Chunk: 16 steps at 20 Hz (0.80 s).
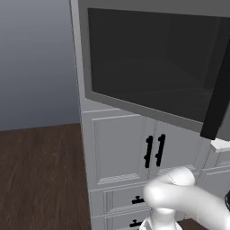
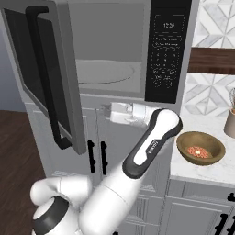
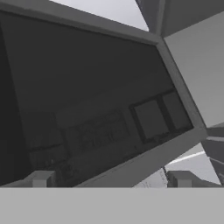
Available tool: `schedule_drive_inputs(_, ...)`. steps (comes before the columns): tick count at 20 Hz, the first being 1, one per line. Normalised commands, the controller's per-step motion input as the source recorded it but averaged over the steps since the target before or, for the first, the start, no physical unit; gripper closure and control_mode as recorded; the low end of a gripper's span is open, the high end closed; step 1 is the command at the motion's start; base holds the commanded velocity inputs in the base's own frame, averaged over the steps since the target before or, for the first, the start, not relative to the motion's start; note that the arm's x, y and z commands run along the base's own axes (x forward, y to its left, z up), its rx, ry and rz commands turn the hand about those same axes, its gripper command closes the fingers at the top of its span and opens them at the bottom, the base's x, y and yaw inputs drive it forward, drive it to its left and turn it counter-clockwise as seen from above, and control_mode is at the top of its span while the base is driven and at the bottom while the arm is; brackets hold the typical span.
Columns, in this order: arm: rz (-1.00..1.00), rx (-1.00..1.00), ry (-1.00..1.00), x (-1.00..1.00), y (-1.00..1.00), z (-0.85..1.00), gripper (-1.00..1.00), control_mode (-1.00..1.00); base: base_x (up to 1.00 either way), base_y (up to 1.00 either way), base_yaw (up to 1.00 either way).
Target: Open the microwave, place the bowl with waffle inside the microwave, then close the microwave door and turn it on.
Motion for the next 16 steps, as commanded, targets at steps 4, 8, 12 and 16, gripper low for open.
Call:
schedule_drive_inputs(4, 0.0, -0.06, -0.11, -0.99, 0.91, 0.18, -1.0, -1.0, 0.0, 0.0, 0.0)
schedule_drive_inputs(8, 0.0, -0.09, -0.26, -1.0, 1.0, 0.28, -1.0, -1.0, 0.0, 0.0, 0.0)
schedule_drive_inputs(12, 0.0, -0.06, -0.24, -0.99, 1.0, 0.32, -1.0, -1.0, 0.0, 0.0, 0.0)
schedule_drive_inputs(16, -0.05, 0.0, -0.21, -0.73, 0.9, 0.36, -1.0, -1.0, 0.0, 0.0, 0.0)
